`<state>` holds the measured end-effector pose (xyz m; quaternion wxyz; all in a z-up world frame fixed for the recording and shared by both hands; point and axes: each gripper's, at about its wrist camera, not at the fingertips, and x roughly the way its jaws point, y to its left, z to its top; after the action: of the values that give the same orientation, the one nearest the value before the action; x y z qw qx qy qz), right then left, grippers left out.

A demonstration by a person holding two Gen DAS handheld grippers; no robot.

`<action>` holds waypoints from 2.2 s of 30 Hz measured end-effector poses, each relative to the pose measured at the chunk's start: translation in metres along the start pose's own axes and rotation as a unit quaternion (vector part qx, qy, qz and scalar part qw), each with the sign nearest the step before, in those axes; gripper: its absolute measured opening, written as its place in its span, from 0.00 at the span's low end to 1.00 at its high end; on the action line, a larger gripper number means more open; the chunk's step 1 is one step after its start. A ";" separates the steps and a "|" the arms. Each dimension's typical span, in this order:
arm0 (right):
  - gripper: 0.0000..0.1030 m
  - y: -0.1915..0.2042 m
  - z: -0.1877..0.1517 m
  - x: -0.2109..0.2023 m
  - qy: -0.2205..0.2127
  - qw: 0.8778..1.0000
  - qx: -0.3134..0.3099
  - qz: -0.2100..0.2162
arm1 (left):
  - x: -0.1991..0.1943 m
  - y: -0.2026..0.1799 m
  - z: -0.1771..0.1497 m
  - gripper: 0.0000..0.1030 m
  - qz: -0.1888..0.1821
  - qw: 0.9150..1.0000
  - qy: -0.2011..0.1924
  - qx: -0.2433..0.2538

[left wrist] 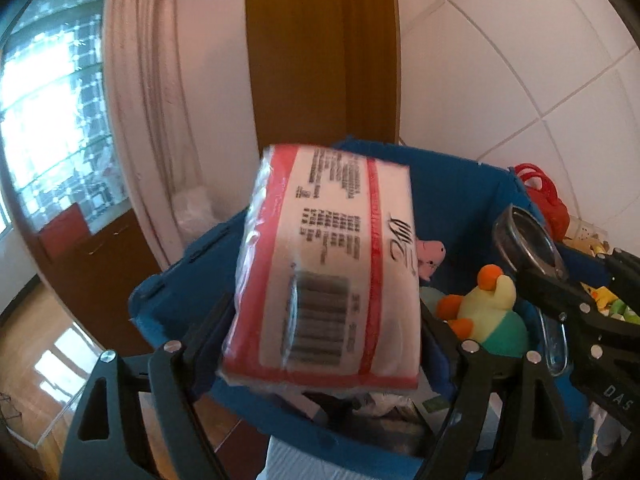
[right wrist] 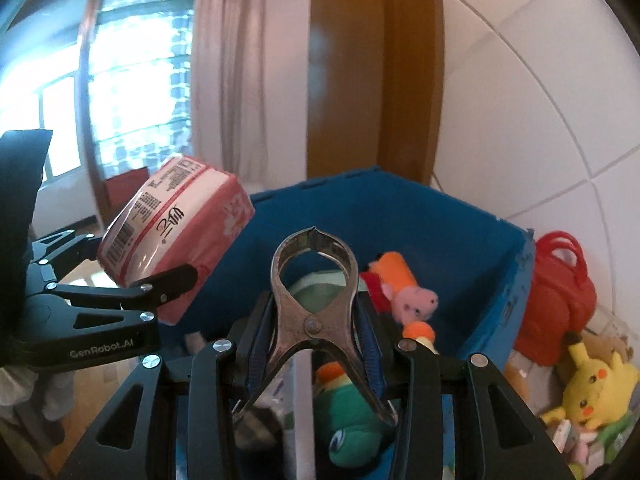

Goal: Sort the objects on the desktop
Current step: 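Open the left tool to drop the tissue pack into the blue crate, then move both tools back over the table toward the pink-and-green starfish plush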

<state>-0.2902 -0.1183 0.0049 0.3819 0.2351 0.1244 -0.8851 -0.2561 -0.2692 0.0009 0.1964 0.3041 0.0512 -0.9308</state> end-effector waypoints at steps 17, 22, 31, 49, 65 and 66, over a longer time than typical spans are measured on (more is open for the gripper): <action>0.95 -0.007 0.000 0.014 0.006 0.999 0.022 -0.045 | 0.002 0.005 -0.015 1.00 -0.011 1.000 -0.001 -0.001; 1.00 -0.009 -0.012 -0.015 -0.011 0.998 0.029 -0.050 | -0.019 -0.007 -0.029 1.00 -0.022 1.000 -0.009 -0.002; 1.00 -0.028 -0.049 -0.089 -0.033 0.997 0.042 -0.059 | -0.069 -0.049 -0.058 1.00 -0.039 0.999 -0.022 0.003; 1.00 -0.123 -0.182 -0.260 -0.026 0.985 0.112 -0.130 | -0.167 -0.203 -0.142 1.00 -0.095 0.994 -0.017 0.045; 1.00 -0.205 -0.295 -0.340 0.021 0.945 0.218 -0.243 | -0.150 -0.306 -0.189 1.00 -0.162 0.979 0.044 0.116; 1.00 -0.210 -0.298 -0.341 0.024 0.941 0.224 -0.251 | -0.145 -0.313 -0.189 1.00 -0.169 0.977 0.046 0.120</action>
<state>-0.1447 0.3543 -0.0683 0.0813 0.2965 -0.0134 -0.9515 -0.1704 0.1066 -0.0746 -0.0041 0.3554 -0.0011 -0.9347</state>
